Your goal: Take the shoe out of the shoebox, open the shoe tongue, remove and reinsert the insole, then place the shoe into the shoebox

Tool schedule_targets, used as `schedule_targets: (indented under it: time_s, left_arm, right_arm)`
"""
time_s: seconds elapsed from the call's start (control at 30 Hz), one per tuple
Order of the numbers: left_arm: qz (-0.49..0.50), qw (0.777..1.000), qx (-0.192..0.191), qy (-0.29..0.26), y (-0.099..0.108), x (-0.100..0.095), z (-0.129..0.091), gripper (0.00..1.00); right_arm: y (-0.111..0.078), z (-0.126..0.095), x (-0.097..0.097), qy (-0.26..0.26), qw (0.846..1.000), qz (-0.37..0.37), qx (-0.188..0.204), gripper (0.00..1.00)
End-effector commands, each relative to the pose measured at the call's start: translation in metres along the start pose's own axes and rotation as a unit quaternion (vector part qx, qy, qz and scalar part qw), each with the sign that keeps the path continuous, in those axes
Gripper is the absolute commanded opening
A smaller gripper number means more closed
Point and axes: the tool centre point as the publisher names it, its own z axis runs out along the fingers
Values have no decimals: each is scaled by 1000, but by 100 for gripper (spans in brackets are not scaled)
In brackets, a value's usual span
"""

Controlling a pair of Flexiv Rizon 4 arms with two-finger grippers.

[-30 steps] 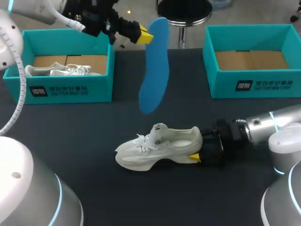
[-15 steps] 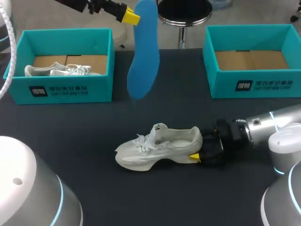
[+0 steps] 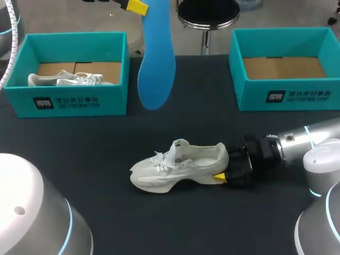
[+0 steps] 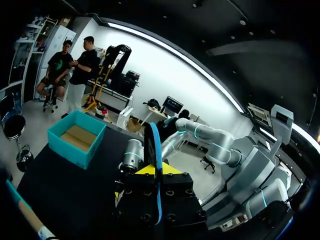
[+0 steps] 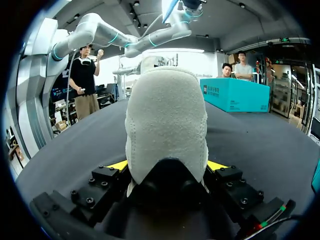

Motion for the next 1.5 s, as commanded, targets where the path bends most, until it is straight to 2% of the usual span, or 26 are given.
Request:
schedule_targets:
  time_s: [0.03, 0.2, 0.37, 0.9, 0.93, 0.97, 1.0, 1.17, 1.5]
  left_arm:
    - [4, 1000, 6, 9, -4, -5, -2, 0]
    - [0, 1000, 13, 9, -18, -20, -3, 0]
    - [-5, 1000, 19, 12, -26, -27, -3, 0]
    - [-27, 999, 31, 7, -25, -32, -3, 0]
    - [-27, 999, 31, 7, -25, -32, -3, 0]
    - [-27, 999, 31, 7, -25, -32, -3, 0]
    - [-27, 999, 31, 7, -25, -32, -3, 0]
    - [-27, 999, 31, 7, -25, -32, -3, 0]
    - [-27, 999, 31, 7, -25, -32, -3, 0]
  right_arm:
    - [-5, 4, -1, -1, 1000, 0, 1, 0]
    - [-5, 4, -1, -1, 1000, 0, 1, 0]
    - [-5, 4, -1, -1, 1000, 0, 1, 0]
    - [-5, 4, -1, -1, 1000, 0, 1, 0]
    - [-5, 4, -1, -1, 1000, 0, 1, 24]
    - [-5, 4, -1, -1, 1000, 0, 1, 76]
    - [-3, 3, -1, 0, 1000, -7, -2, 100]
    - [1, 1, -4, -1, 1000, -21, -12, 100]
    - [1, -13, -2, -34, 999, -10, -3, 100]
